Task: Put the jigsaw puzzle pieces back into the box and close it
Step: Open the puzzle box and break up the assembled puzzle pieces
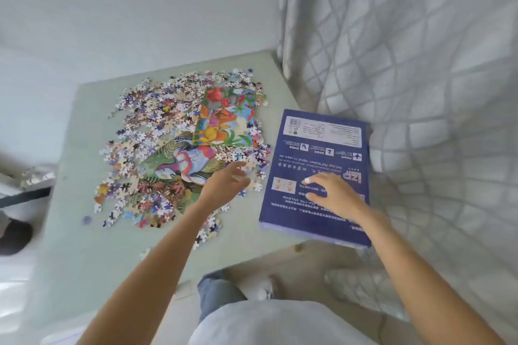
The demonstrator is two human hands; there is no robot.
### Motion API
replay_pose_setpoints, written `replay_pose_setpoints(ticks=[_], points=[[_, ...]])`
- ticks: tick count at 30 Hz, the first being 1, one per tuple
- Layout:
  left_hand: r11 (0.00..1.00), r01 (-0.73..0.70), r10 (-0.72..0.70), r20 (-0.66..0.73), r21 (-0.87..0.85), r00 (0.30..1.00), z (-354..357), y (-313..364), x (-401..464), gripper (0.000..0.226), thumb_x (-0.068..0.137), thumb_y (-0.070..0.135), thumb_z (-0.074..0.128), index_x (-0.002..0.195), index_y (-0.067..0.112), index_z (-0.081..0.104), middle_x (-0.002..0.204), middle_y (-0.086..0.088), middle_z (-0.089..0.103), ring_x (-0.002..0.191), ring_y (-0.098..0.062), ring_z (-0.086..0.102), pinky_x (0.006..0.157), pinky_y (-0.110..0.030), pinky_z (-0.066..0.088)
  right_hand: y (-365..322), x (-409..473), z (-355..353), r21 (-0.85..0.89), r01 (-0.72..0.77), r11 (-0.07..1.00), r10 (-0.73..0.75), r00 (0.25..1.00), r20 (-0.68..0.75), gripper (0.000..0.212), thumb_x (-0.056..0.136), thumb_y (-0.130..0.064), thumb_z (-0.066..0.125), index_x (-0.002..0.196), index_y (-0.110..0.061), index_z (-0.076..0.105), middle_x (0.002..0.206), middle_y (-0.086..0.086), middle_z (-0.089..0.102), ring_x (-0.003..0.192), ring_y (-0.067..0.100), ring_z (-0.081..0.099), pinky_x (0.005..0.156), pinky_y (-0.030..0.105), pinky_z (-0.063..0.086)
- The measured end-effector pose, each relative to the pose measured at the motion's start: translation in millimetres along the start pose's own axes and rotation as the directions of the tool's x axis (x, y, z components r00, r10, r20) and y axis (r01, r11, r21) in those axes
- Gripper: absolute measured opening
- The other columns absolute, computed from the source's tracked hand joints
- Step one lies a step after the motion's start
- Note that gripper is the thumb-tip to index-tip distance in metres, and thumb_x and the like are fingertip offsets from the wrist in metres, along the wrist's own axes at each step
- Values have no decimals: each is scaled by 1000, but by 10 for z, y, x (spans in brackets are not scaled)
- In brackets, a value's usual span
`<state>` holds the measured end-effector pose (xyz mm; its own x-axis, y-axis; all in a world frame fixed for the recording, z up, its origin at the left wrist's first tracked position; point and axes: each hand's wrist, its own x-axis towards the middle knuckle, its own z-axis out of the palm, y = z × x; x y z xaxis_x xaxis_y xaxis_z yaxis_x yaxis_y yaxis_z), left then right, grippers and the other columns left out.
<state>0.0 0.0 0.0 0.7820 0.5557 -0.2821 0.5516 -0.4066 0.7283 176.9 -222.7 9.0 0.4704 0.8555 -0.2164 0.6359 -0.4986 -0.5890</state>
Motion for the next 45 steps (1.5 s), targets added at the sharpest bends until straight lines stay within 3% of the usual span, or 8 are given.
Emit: replay_pose_setpoints(ticks=[5,9,18,23,27,34,40,45], points=[[984,85,-116,209,154,971,436,-17,-26,56,85,50,58,133,24,43,120,3,61,104,-18,59,80,-26,41,282,-288,450,-446,-21,895,104,981,163,88,73,-64,62,145,-37,19,156,-4,-10,141,33,-16,107,63,-5],[973,144,-195,303,182,933,692,-101,-114,66,86,54,54,140,21,34,128,-2,55,108,-21,57,87,-30,44,379,-384,725,-597,-6,802,133,977,169,111,69,-60,68,146,-36,-7,152,2,-28,136,40,-26,101,70,-7],[867,301,-176,321,-397,931,714,-127,-286,70,84,46,61,141,48,21,123,2,54,115,-23,53,87,-39,51,256,-359,701,-508,-16,861,17,1000,-2,83,77,-39,69,145,-30,23,155,8,17,138,44,18,101,69,26],[754,66,-102,-18,-654,995,557,254,-216,56,83,26,69,130,45,43,108,12,54,99,-22,59,85,-38,53,-50,-297,498,-411,49,910,-137,973,-188,69,78,-52,58,139,-28,37,141,7,41,120,33,44,88,52,47],[797,-74,-79,-224,-599,971,104,457,-165,58,68,34,72,118,43,44,76,0,52,70,-15,52,70,-35,50,-386,-45,50,-336,180,924,-254,948,-193,67,83,-65,38,141,-33,29,150,4,25,136,27,25,105,48,30],[801,-263,56,-369,-538,928,-954,1013,-146,45,79,14,72,116,17,47,79,2,68,63,-5,65,62,-23,50,-1209,665,-847,-418,352,837,-470,854,-221,90,74,-64,58,147,-28,17,156,2,9,144,24,1,114,47,-1],[834,-361,273,-258,-418,927,-1434,1319,-109,53,77,21,73,125,20,52,102,-4,70,85,-13,68,72,-23,54,-1574,873,-1323,48,369,928,-364,927,-96,85,64,-52,77,136,-40,33,123,-19,53,105,-6,54,93,25,45],[903,-353,281,-286,-246,916,-1516,1288,-56,39,76,25,76,109,36,60,107,13,64,88,2,64,73,-13,50,-1468,967,-1347,94,348,933,-324,923,-209,76,66,-53,76,131,-46,37,117,-19,59,102,0,58,91,32,48]])
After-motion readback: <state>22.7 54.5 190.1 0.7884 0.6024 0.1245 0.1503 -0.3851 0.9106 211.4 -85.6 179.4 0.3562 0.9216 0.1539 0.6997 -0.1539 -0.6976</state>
